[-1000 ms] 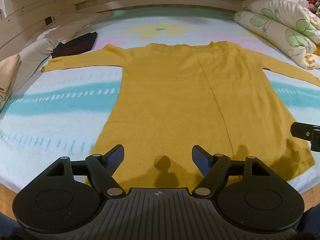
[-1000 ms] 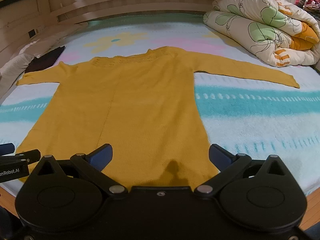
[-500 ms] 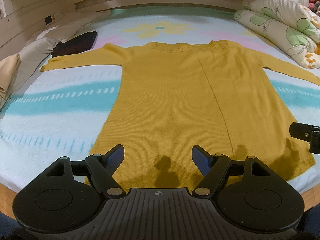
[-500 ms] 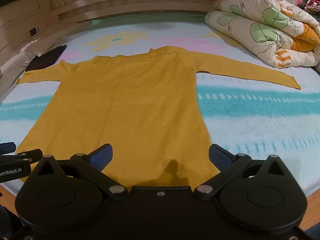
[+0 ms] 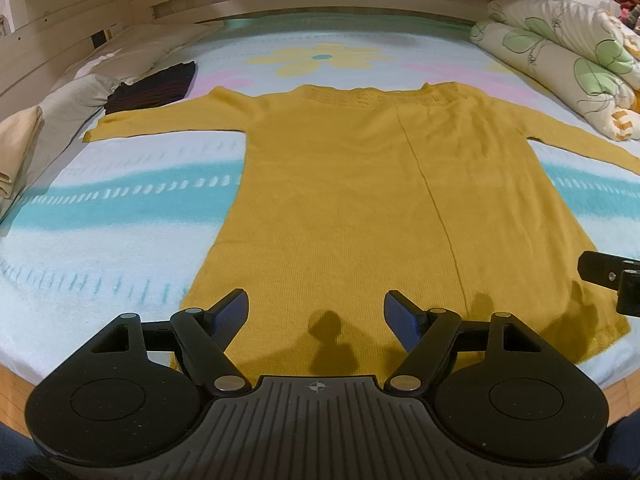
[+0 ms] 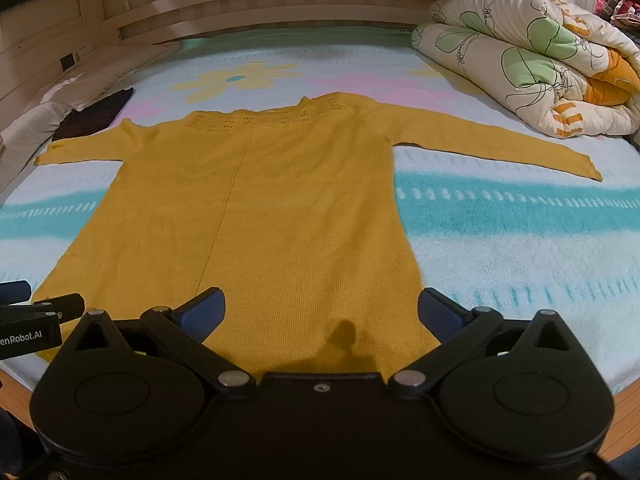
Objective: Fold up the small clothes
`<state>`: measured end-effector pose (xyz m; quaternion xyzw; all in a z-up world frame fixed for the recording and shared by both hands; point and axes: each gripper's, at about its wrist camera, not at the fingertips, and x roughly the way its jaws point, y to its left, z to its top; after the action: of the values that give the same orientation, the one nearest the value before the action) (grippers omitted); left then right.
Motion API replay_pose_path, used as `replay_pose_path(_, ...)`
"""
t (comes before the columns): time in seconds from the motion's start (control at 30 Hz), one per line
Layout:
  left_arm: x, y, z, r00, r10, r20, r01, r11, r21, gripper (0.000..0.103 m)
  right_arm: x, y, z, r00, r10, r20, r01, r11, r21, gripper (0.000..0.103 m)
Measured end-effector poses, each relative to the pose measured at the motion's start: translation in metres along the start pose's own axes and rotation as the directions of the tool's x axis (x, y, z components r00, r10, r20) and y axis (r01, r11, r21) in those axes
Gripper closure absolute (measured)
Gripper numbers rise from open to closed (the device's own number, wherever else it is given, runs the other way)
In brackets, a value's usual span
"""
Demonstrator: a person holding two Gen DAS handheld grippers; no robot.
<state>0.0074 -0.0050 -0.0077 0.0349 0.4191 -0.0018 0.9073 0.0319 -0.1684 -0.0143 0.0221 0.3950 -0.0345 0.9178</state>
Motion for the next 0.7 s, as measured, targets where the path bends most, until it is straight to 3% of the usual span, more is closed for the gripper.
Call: replay_pose_path(0.7, -0.0003, -0.0001, 0.0008, 1.0, 0.001, -0.002, -0.001, 1.0, -0.001, 0.029, 0.0004, 0.0019, -0.0017, 1.0, 0.002, -0.005, -0.002, 1.0, -0.008, 0.001)
